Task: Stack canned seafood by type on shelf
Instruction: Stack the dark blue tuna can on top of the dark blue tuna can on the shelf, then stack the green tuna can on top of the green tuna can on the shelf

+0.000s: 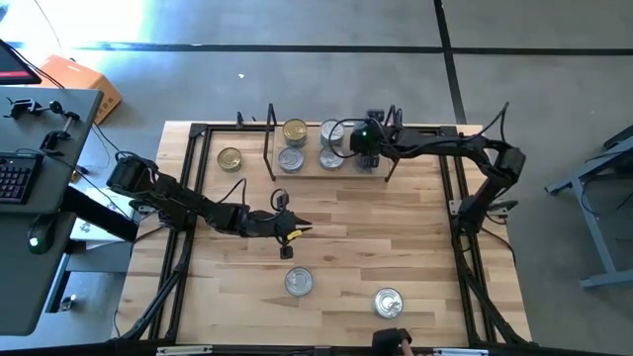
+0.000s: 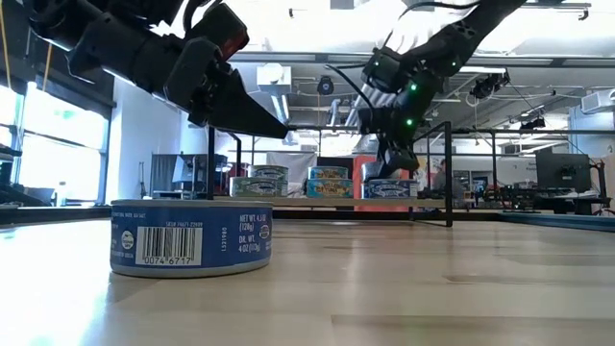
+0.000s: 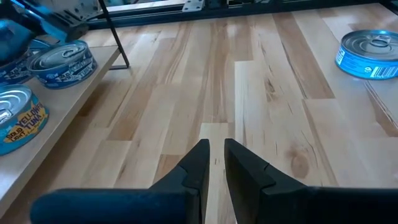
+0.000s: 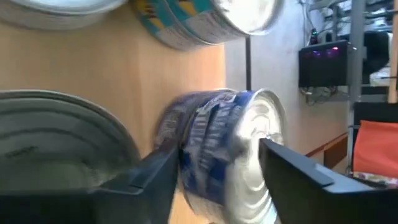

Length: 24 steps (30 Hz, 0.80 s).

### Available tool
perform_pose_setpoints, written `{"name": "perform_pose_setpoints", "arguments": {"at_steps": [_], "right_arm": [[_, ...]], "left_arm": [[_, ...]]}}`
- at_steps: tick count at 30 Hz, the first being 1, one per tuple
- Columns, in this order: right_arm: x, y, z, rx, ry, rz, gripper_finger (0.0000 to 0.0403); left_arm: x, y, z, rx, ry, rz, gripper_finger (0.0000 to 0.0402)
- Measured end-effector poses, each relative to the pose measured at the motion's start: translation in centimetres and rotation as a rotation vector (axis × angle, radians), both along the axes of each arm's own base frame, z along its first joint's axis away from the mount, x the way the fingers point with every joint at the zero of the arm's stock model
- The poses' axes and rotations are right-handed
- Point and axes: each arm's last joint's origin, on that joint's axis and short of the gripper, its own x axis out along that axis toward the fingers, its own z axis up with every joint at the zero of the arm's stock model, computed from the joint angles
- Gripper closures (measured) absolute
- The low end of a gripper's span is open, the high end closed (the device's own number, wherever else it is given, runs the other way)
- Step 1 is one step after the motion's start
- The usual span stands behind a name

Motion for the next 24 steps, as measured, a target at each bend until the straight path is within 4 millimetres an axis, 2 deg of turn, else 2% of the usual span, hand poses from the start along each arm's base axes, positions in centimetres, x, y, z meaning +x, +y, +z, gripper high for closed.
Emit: {"name": "perform_pose_setpoints", "arguments": {"at_steps": [4, 11, 15, 17, 20, 24], "right_arm": [[0.3, 0.5, 0.0, 0.0, 0.003, 0.019, 0.0161], [0.6, 1.4, 0.3, -0.058, 0.036, 0.005, 0.0153], [0.5, 2.4, 1.9, -0.073, -0.057, -0.038, 0.0153], [0.6, 3.3, 2.8, 0.003, -0.179, -0.035, 0.0152], [0.9, 5.2, 3.8, 0.21, -0.365, 0.009, 0.0152], [2.1, 9.0, 3.3, 0.501, -0.488, 0.12, 0.0152]], "left_arm": [[0.0, 0.0, 0.0, 0.0, 0.0, 0.0, 0.0362], [0.0, 0.0, 0.0, 0.0, 0.0, 0.0, 0.0362], [0.0, 0.0, 0.0, 0.0, -0.002, 0.0, 0.0362], [0.0, 0.0, 0.0, 0.0, -0.003, 0.0, 0.0362], [0.0, 0.0, 0.0, -0.002, -0.004, 0.0, 0.0362], [0.0, -0.1, 0.0, -0.008, -0.005, 0.0, 0.0362]]}}
